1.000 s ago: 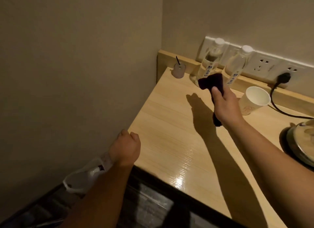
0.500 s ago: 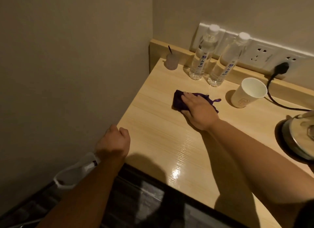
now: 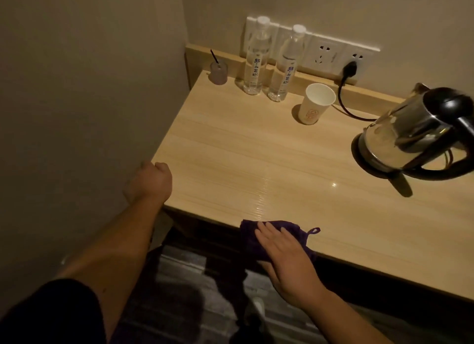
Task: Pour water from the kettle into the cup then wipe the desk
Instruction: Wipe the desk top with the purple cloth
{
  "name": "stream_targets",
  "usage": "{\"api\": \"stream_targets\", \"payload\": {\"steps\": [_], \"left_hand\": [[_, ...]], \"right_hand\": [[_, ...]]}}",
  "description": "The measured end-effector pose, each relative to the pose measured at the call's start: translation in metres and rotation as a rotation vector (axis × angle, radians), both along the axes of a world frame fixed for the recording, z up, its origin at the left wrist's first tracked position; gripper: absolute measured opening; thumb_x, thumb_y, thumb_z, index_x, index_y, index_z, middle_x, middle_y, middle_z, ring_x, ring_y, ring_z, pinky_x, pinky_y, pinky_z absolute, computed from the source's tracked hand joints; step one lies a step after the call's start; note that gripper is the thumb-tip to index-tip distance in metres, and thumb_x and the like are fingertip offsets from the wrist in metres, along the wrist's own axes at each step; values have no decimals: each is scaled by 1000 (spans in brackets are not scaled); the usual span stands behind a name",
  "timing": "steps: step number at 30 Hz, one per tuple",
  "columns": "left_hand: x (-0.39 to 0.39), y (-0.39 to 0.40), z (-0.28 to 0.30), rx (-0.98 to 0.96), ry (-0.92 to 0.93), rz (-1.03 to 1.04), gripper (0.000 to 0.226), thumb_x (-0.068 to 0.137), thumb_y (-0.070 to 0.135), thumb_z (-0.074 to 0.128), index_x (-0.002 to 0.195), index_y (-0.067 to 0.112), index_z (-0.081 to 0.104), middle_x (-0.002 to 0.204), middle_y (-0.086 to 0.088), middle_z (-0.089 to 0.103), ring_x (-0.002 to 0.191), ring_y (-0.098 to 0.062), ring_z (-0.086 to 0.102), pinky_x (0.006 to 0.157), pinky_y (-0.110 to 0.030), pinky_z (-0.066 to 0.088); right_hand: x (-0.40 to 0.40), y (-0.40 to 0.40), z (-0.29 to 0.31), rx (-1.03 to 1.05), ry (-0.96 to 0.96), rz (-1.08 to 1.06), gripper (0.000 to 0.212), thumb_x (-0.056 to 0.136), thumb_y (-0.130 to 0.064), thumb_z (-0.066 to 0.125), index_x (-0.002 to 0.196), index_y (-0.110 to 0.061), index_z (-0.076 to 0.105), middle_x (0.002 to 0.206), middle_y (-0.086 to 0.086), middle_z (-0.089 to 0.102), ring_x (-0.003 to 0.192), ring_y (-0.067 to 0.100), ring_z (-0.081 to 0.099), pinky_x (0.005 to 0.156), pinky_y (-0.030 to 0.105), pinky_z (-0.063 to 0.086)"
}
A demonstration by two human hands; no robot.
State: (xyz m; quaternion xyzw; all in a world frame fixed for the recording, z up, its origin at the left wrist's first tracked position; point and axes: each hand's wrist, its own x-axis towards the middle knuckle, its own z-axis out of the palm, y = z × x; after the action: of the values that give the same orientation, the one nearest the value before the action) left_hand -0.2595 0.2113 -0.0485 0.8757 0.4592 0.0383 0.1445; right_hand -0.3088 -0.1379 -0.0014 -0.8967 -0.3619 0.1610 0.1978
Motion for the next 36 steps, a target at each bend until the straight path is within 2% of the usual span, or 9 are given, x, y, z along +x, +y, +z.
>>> {"api": "stream_targets", "payload": {"steps": [3, 7, 9, 12, 15, 17, 20, 27, 36], "left_hand": [[0, 1, -2, -8, 4, -6, 55, 92, 42, 22, 115, 3, 52, 109, -27, 60, 93, -44, 58, 68, -43, 34], [2, 3, -4, -14, 4, -11, 55, 92, 42, 21, 114, 1, 51, 108, -28, 60, 92, -44, 58, 67, -43, 35], [2, 5, -5, -12, 1, -7, 56, 91, 43, 20, 114, 2, 51, 109, -28, 60, 92, -44, 58, 67, -43, 35], [3, 5, -8, -4, -4, 22, 57, 88, 44, 20, 112, 3, 51, 107, -28, 60, 91, -45, 58, 67, -44, 35], [2, 5, -12, 21, -15, 30, 55, 88, 45, 21, 109, 4, 51, 102, -27, 61, 87, -46, 58, 66, -44, 35], [1, 5, -16, 39, -35, 31, 55, 87, 46, 21, 104, 3, 51, 98, -27, 61, 84, -47, 58, 65, -43, 35], [1, 7, -20, 66, -35, 51, 56, 85, 47, 21, 100, 4, 53, 95, -27, 62, 82, -46, 59, 67, -45, 39], [0, 2, -13, 107, -11, 46, 51, 89, 42, 26, 104, 2, 54, 99, -28, 61, 86, -47, 58, 67, -43, 34], [3, -4, -3, -66, -108, 46, 55, 94, 36, 28, 116, -9, 50, 116, -38, 54, 103, -52, 52, 87, -53, 41]], "right_hand": [[-9, -2, 34, 430, 568, -454, 37, 98, -39, 48, 135, -36, 53, 134, -12, 59, 124, 3, 51, 102, 32, 40], [28, -8, 67, 1012, 1343, -1148, 39, 94, -38, 53, 115, -8, 66, 111, 18, 71, 99, 33, 69, 80, 46, 55], [64, -5, 81, 1064, 1266, -1207, 37, 94, -38, 54, 113, -8, 65, 109, 16, 72, 97, 33, 69, 78, 47, 57], [133, 14, 93, 943, 761, -982, 22, 96, -43, 50, 106, -33, 65, 105, 6, 73, 96, 25, 70, 77, 42, 54], [212, 39, 70, 404, -32, -532, 28, 97, -28, 50, 123, -37, 52, 121, 1, 63, 110, 17, 56, 89, 37, 45], [263, 56, 37, 62, -293, -263, 53, 94, -13, 55, 143, -22, 37, 147, 7, 45, 131, 22, 41, 106, 41, 34], [300, 71, -8, -260, -267, 27, 57, 99, -23, 48, 150, -14, 25, 158, 11, 25, 143, 28, 23, 117, 42, 17], [269, 37, -22, -174, -266, 81, 58, 99, -36, 44, 149, -11, 28, 156, 11, 30, 143, 29, 25, 116, 44, 19], [80, -63, -22, -122, -159, 13, 62, 91, -33, 56, 146, -11, 37, 153, 10, 33, 141, 26, 29, 114, 45, 19]]}}
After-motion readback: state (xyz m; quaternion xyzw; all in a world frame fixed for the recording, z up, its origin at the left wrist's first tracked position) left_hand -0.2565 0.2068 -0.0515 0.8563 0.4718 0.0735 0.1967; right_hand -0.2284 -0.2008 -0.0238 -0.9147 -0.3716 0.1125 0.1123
